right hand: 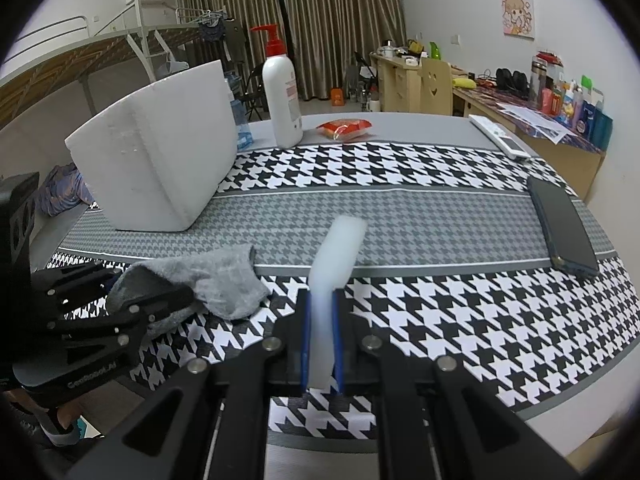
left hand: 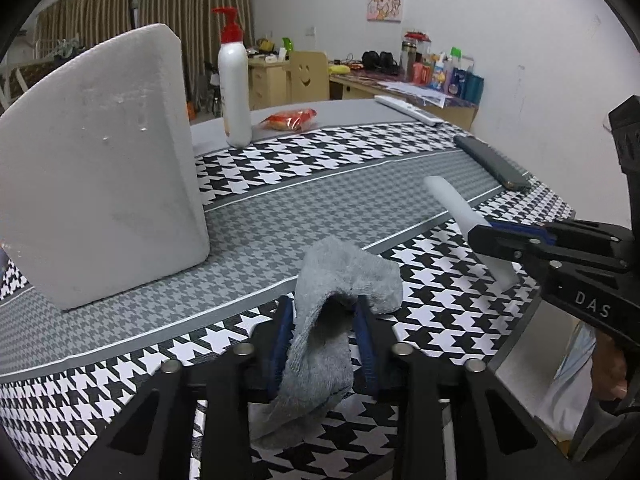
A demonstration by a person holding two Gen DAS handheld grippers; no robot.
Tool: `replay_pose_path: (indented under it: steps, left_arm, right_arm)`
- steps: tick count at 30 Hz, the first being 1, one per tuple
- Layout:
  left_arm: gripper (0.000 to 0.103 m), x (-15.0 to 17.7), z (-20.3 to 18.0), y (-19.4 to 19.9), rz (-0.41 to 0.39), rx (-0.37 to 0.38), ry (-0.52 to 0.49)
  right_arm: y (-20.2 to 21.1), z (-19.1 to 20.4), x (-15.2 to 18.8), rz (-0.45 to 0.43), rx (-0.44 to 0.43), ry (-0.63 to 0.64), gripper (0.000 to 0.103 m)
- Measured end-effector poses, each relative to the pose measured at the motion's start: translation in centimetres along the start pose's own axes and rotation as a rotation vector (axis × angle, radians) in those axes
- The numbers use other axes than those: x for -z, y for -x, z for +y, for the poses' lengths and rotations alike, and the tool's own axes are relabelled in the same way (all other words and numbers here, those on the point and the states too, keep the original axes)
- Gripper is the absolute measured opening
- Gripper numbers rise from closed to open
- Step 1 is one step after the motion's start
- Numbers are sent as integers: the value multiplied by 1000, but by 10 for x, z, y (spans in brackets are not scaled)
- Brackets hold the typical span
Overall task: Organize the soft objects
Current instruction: 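Lift the grey cloth with the left tool while the right tool lifts the roller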
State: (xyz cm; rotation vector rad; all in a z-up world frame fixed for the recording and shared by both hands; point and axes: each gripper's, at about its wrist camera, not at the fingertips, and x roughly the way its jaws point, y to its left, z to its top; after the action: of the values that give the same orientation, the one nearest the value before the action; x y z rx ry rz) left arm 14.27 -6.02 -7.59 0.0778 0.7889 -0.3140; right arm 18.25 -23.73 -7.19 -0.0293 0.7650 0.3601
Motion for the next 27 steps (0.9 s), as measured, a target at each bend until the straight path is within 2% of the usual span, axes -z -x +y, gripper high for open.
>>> replay_pose_path:
  steps: [1, 3, 27]
  left_arm:
    - [9, -1, -1, -1, 0, 3, -2]
    - [5, -2, -1, 1, -12, 10, 1]
    - [4, -26, 10, 41, -149, -16, 18]
  right_arm:
    - [0, 0, 0, 0, -1, 0, 13]
    - [-1, 0, -1, 1, -4, 0, 13]
    - [10, 6, -21, -77, -31, 38, 13]
